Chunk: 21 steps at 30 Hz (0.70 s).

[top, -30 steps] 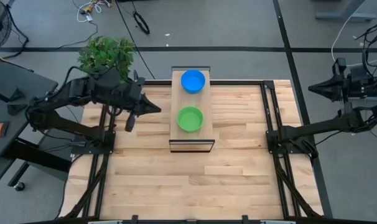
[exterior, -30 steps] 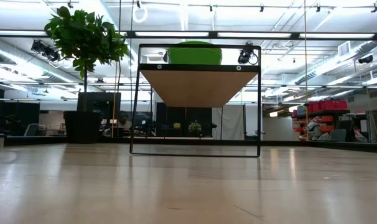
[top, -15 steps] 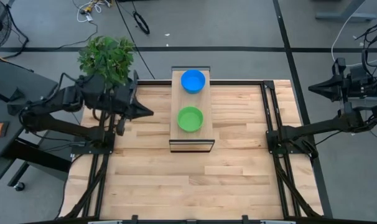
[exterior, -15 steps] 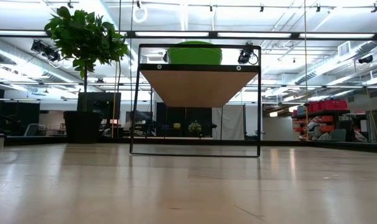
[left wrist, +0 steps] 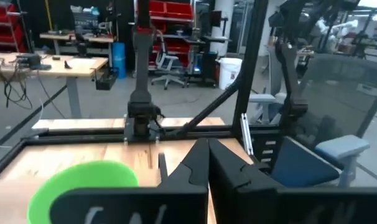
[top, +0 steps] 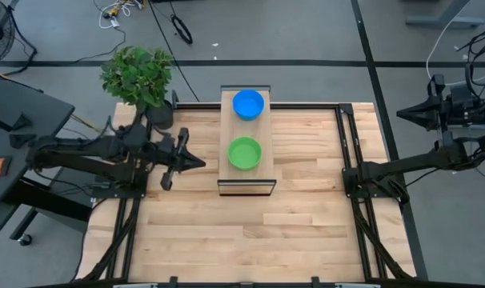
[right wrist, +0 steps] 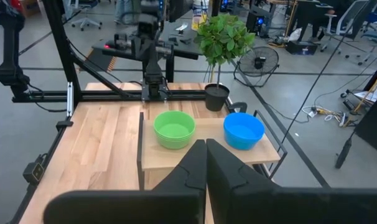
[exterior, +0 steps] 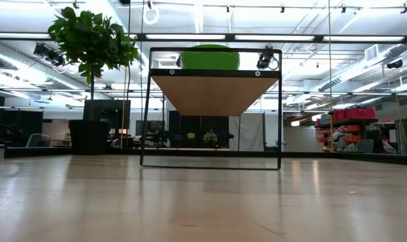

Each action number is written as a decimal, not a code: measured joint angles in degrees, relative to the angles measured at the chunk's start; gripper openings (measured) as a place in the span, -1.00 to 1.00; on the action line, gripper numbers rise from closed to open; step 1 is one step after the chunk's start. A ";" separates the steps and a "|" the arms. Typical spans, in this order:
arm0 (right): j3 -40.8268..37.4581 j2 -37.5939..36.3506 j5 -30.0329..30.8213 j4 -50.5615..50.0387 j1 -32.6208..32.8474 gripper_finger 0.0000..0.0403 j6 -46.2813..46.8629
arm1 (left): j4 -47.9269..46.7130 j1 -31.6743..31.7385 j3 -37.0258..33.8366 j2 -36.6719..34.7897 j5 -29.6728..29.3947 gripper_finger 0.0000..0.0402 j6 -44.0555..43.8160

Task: Pick & Place Mini bowls
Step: Return to Home Position

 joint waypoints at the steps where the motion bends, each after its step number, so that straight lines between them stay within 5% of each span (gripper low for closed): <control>1: 0.00 -0.02 0.00 0.01 0.00 -0.97 0.00 | 1.96 -0.28 -1.96 -0.19 -0.54 -1.00 -0.44; 13: 0.00 -0.02 0.00 0.00 0.01 -0.97 0.00 | 28.34 -2.01 -22.75 -3.20 -4.93 -1.00 -6.29; 21: 0.00 -0.02 0.00 0.00 0.00 -0.97 0.00 | 31.99 -3.20 -31.44 -7.56 -5.44 -1.00 -8.53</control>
